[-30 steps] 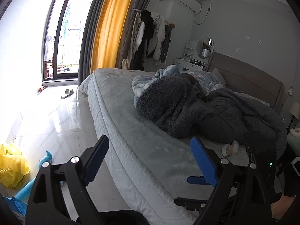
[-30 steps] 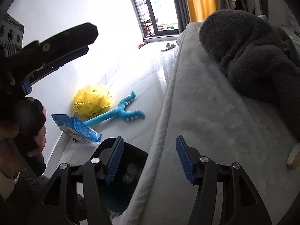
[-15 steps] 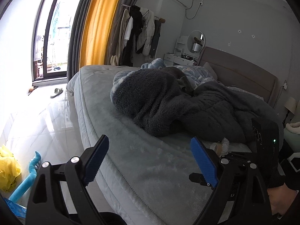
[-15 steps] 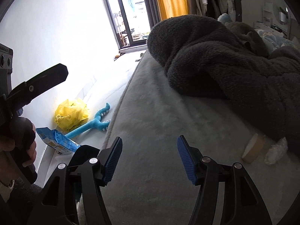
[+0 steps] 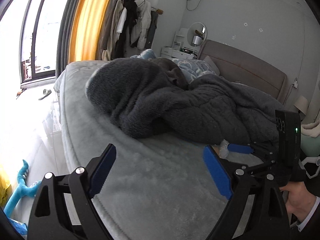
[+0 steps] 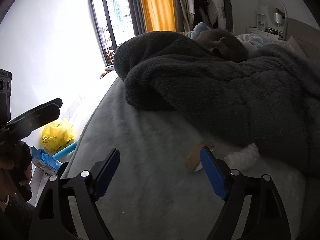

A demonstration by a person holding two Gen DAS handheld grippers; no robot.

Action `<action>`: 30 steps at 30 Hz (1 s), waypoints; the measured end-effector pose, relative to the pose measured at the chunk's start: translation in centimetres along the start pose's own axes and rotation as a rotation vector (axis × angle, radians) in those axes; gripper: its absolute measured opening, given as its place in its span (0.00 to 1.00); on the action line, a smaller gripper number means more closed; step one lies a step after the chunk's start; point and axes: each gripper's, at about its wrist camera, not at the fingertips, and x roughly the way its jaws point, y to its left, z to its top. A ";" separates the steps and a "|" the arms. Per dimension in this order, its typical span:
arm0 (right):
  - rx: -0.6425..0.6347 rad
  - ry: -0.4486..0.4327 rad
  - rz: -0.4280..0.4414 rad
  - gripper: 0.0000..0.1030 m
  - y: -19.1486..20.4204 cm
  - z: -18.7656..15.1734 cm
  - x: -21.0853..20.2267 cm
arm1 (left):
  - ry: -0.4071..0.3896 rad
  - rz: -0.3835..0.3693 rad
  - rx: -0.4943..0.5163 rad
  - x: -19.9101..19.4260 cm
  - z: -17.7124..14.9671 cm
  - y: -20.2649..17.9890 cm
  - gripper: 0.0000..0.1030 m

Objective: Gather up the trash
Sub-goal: 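Withdraw both tools from the bin and reach toward the bubble wrap on the bed, then close the right tool on the clear bubble wrap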

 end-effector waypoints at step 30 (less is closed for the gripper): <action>0.063 0.046 -0.029 0.85 -12.2 -2.2 1.9 | 0.167 -0.178 0.060 9.9 -2.5 -7.9 0.66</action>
